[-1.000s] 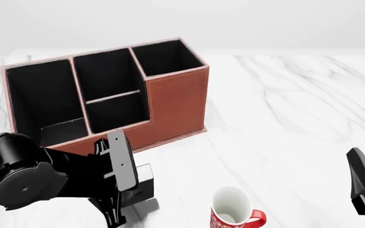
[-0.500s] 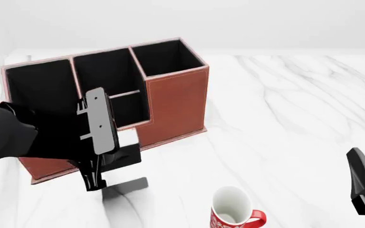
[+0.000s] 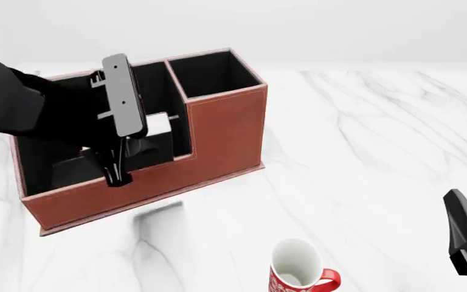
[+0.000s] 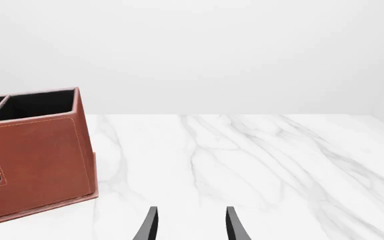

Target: Pick up the book and place it in the front compartment of the caddy.

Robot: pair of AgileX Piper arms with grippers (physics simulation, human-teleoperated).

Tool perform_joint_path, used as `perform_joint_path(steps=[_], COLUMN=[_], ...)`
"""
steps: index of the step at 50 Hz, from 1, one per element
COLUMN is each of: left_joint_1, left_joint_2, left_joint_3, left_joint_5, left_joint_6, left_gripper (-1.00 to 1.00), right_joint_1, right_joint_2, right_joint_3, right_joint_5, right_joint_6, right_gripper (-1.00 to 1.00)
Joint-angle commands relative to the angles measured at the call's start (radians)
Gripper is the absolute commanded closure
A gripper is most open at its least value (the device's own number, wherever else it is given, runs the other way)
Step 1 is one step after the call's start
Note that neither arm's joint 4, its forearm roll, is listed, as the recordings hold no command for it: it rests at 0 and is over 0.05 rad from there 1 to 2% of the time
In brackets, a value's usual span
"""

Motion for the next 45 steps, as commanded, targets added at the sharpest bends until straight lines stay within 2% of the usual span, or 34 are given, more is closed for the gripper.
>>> perform_joint_path(steps=[1, 6, 30, 39, 45], left_joint_1=[0.048, 0.072, 0.143, 0.164, 0.17], left_joint_2=[0.044, 0.081, 0.192, 0.231, 0.253], left_joint_3=[-0.111, -0.146, -0.194, -0.215, -0.242], left_joint_5=[0.008, -0.008, -0.074, -0.141, -0.153], left_joint_6=[0.036, 0.047, 0.114, 0.148, 0.14], left_gripper=[1.0, 1.0, 1.0, 1.0, 1.0], right_joint_1=[0.0, 0.0, 0.0, 0.0, 0.0], right_joint_2=[0.0, -0.001, -0.001, -0.001, -0.001], right_joint_3=[0.0, 0.0, 0.0, 0.0, 0.0], right_joint_5=[0.0, 0.0, 0.0, 0.0, 0.0], right_joint_6=[0.0, 0.0, 0.0, 0.0, 0.0], right_gripper=[-1.0, -1.0, -1.0, -1.0, -1.0])
